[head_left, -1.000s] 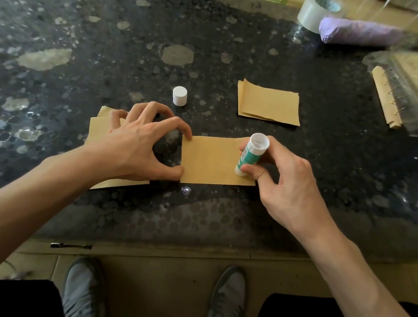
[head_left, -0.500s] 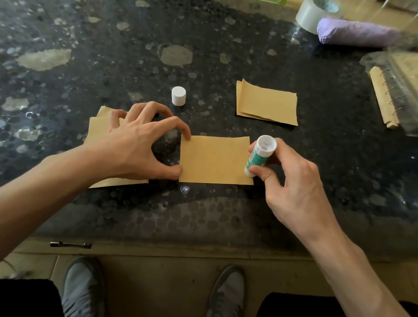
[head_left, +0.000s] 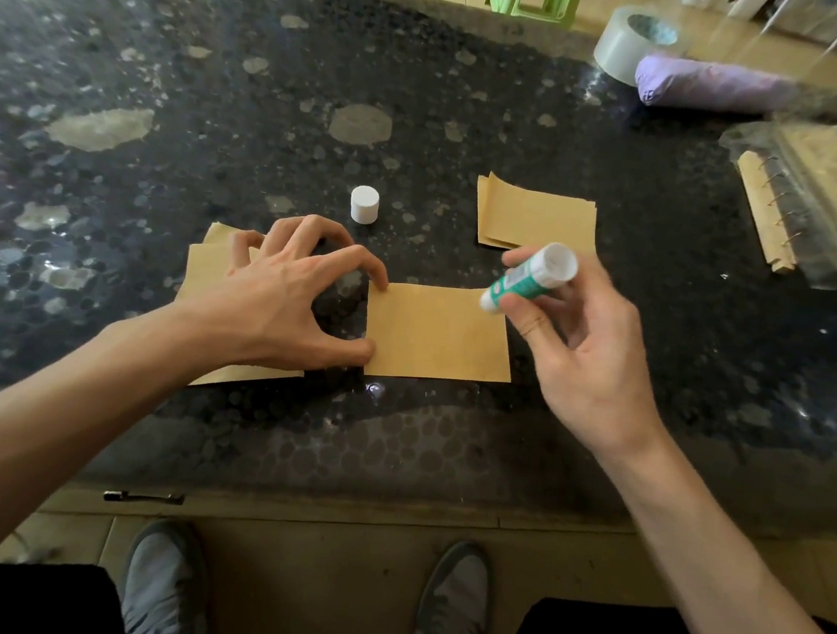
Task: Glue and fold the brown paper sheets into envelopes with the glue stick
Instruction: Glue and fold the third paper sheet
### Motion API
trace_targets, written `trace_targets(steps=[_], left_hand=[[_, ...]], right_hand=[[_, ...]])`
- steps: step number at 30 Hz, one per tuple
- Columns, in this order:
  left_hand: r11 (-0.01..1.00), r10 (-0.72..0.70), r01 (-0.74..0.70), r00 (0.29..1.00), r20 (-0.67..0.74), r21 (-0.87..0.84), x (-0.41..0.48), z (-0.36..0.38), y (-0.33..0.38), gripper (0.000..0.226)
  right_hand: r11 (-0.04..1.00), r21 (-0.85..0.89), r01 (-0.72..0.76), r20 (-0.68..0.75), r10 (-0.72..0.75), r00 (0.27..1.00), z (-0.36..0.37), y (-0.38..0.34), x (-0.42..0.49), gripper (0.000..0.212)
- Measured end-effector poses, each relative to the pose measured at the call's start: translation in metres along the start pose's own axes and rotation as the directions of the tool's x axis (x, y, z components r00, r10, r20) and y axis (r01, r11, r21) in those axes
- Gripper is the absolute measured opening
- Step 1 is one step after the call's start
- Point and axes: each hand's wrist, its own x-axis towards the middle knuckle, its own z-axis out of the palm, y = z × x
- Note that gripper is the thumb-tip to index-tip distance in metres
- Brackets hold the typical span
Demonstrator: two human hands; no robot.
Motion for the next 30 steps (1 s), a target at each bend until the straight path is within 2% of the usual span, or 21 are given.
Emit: trace_targets(steps=[3,8,13,16,20,30], left_hand=[[1.0,0.004,-0.004,1.0,-0.013,0.005,0.0,0.002,-0.001,0.068],[1.0,0.009,-0.008,0.998,-0.06,0.019,0.001,0.006,-0.001,0.078],[1.0,0.014,-0.013,0.995,-0.094,0.012,0.001,0.01,-0.003,0.087],[0.999,0.006,-0.003,0.997,-0.083,0.033,0.003,0.01,-0.002,0.096],[1.0,-0.005,0.008,0.997,-0.083,0.029,0.003,0.008,0.001,0.099],[1.0,-0.002,0.002,0.994,-0.106,-0.001,0.002,0.01,-0.002,0.095]], right_hand=[[0.999,0.005,-0.036,0.081,0.035,0.996,0.022,-0.006,0.009,0.028],[0.993,-0.099,-0.057,0.167,0.073,0.983,0.055,-0.013,0.022,0.033],[0.978,-0.206,-0.03,0.211,0.075,0.975,0.068,-0.012,0.03,0.024],[0.963,-0.262,0.054,0.233,0.009,0.972,0.073,-0.017,0.033,0.024],[0.944,-0.304,0.127,0.222,-0.059,0.973,0.079,-0.018,0.034,0.026],[0.947,-0.292,0.134,0.191,-0.079,0.978,0.081,-0.012,0.039,0.021]])
